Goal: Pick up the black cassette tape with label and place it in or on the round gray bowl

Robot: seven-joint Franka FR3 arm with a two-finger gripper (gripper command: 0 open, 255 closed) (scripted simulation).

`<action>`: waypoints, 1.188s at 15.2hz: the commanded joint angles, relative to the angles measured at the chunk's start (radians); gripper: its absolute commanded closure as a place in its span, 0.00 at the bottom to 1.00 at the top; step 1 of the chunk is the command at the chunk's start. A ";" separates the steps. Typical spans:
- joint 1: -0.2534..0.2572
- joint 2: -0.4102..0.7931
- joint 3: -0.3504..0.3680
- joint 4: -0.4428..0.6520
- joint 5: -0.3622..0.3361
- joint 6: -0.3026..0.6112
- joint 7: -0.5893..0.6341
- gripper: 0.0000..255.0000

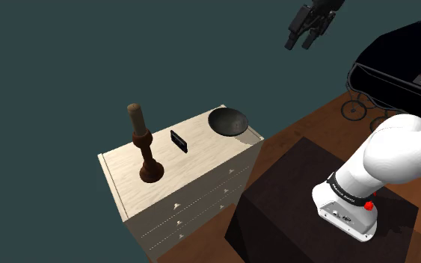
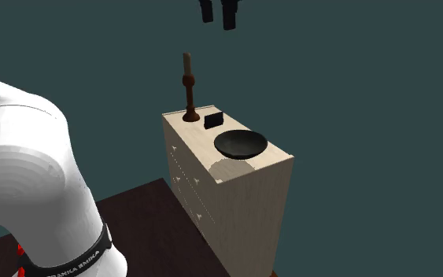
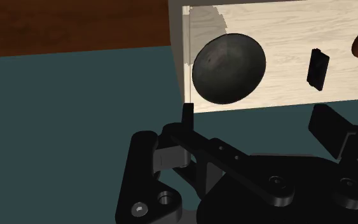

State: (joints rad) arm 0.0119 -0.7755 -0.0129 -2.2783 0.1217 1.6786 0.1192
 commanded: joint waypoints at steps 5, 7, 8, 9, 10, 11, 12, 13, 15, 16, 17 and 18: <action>0.019 0.089 0.064 -0.013 0.019 0.090 0.046 0.00; 0.027 0.139 0.095 -0.012 0.026 0.134 0.069 0.00; 0.031 0.166 0.110 -0.010 0.028 0.155 0.081 0.00; 0.035 0.193 0.126 -0.007 0.030 0.176 0.092 0.00; 0.039 0.221 0.141 -0.003 0.031 0.197 0.105 0.00; 0.042 0.251 0.156 0.003 0.031 0.217 0.117 0.00; 0.045 0.280 0.171 0.009 0.031 0.237 0.130 0.00; 0.048 0.311 0.186 0.017 0.029 0.256 0.143 0.00; 0.053 0.375 0.215 0.036 0.023 0.293 0.170 0.00; 0.056 0.407 0.229 0.048 0.018 0.311 0.184 0.00; 0.058 0.441 0.243 0.060 0.012 0.328 0.198 0.00; 0.060 0.475 0.257 0.074 0.005 0.344 0.213 0.00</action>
State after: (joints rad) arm 0.0697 -0.3341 0.2292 -2.2176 0.1330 2.0059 0.3167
